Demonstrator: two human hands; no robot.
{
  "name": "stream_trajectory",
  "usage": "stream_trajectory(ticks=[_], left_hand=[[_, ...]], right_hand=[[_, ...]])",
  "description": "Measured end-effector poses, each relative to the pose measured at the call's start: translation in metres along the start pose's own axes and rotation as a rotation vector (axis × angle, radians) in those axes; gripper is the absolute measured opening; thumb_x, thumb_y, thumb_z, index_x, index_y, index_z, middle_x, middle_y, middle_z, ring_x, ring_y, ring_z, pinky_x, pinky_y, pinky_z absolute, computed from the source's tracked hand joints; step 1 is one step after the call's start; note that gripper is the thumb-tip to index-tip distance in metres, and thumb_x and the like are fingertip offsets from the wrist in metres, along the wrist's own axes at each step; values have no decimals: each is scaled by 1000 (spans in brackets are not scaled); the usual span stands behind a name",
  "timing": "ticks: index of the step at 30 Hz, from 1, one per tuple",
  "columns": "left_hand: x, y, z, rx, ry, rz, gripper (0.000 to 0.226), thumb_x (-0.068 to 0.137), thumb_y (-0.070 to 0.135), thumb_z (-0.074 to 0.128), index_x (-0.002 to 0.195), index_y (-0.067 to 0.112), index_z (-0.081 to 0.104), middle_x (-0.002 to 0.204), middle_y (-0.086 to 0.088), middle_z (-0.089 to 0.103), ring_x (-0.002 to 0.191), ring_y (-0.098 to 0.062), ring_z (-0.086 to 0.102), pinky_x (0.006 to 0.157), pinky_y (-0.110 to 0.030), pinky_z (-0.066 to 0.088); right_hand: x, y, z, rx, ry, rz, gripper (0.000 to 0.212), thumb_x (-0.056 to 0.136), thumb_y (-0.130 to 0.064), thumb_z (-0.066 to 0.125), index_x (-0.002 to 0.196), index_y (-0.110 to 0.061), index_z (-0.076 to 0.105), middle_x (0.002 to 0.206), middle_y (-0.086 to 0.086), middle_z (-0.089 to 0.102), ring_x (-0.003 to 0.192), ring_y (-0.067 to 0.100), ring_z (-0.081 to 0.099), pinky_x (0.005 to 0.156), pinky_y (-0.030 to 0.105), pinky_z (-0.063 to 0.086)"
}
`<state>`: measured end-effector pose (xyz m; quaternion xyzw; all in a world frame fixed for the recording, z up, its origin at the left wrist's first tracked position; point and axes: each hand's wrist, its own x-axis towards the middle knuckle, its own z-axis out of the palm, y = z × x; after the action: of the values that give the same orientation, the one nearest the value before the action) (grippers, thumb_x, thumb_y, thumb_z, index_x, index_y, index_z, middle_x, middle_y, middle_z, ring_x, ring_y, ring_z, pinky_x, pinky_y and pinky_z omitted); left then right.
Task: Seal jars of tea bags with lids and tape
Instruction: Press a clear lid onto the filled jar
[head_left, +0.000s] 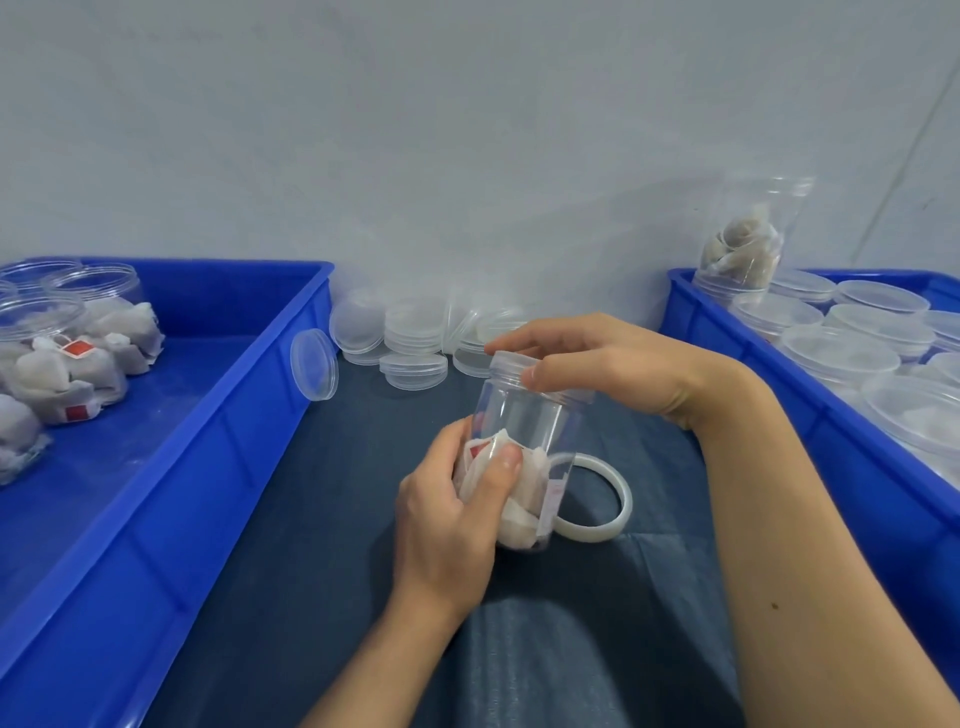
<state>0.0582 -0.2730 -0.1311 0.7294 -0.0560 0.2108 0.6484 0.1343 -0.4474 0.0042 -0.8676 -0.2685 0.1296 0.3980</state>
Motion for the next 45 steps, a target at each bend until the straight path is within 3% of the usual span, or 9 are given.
stream_trajectory(ticks=[4, 9, 19, 26, 29, 33, 37, 42, 45], left_hand=[[2, -4, -1, -159, -27, -31, 46, 90, 57, 57, 104, 17, 74, 86, 4, 74, 80, -14, 67, 74, -38, 50], [4, -4, -4, -316, -47, -70, 49, 86, 52, 60, 112, 13, 76, 100, -15, 78, 92, -22, 71, 81, -34, 55], [8, -2, -5, -437, -92, -159, 68, 80, 54, 61, 122, 0, 70, 107, -27, 74, 95, -27, 69, 83, -35, 55], [8, 3, -5, -385, -83, -130, 65, 80, 55, 62, 125, 8, 69, 114, -19, 75, 103, -20, 69, 90, -30, 55], [7, 2, -4, -314, -130, -98, 60, 84, 55, 63, 125, 11, 69, 105, -8, 75, 97, -16, 69, 85, -27, 53], [3, 1, -3, -192, -176, -79, 56, 85, 56, 66, 128, 20, 70, 112, -4, 77, 103, -16, 72, 90, -30, 53], [2, 0, -3, -108, -181, -70, 56, 87, 56, 69, 131, 23, 68, 113, -1, 77, 107, -23, 73, 98, -50, 57], [0, 0, -1, -15, -161, -63, 57, 85, 60, 72, 134, 32, 64, 116, 5, 77, 108, -19, 74, 97, -52, 58], [-2, 0, -1, 34, -153, -43, 57, 85, 61, 72, 134, 35, 64, 117, 8, 77, 110, -18, 74, 96, -50, 58]], right_hand=[[0, 1, 1, 45, -20, -38, 45, 82, -35, 64, 125, -46, 71, 123, -19, 73, 119, -3, 63, 106, 29, 45], [-2, 4, -1, 152, -85, -86, 44, 89, -30, 63, 130, -42, 68, 132, -10, 71, 127, 12, 63, 114, 42, 42], [-9, -1, 2, 174, -98, -145, 50, 88, -22, 62, 135, -37, 69, 139, -19, 66, 137, -1, 54, 116, 35, 37], [-16, -10, 32, 209, 163, -150, 44, 91, -41, 56, 132, -38, 72, 148, -21, 57, 137, -12, 45, 106, 16, 37], [-26, 0, 50, 244, 391, -195, 46, 93, -40, 54, 135, -33, 70, 151, -14, 54, 142, -7, 43, 111, 16, 35], [-41, 16, 65, 344, 606, -260, 41, 98, -30, 52, 135, -22, 68, 141, -7, 64, 136, 4, 53, 106, 16, 43], [-49, 30, 83, 390, 683, -225, 44, 96, -36, 55, 139, -29, 62, 143, -11, 61, 138, 10, 53, 111, 36, 45], [-49, 38, 94, 547, 730, -155, 40, 98, -38, 55, 136, -26, 63, 131, -4, 69, 125, 22, 64, 110, 55, 48], [-48, 40, 98, 603, 742, -137, 39, 98, -36, 56, 135, -23, 62, 130, -2, 70, 124, 23, 65, 111, 54, 47]])
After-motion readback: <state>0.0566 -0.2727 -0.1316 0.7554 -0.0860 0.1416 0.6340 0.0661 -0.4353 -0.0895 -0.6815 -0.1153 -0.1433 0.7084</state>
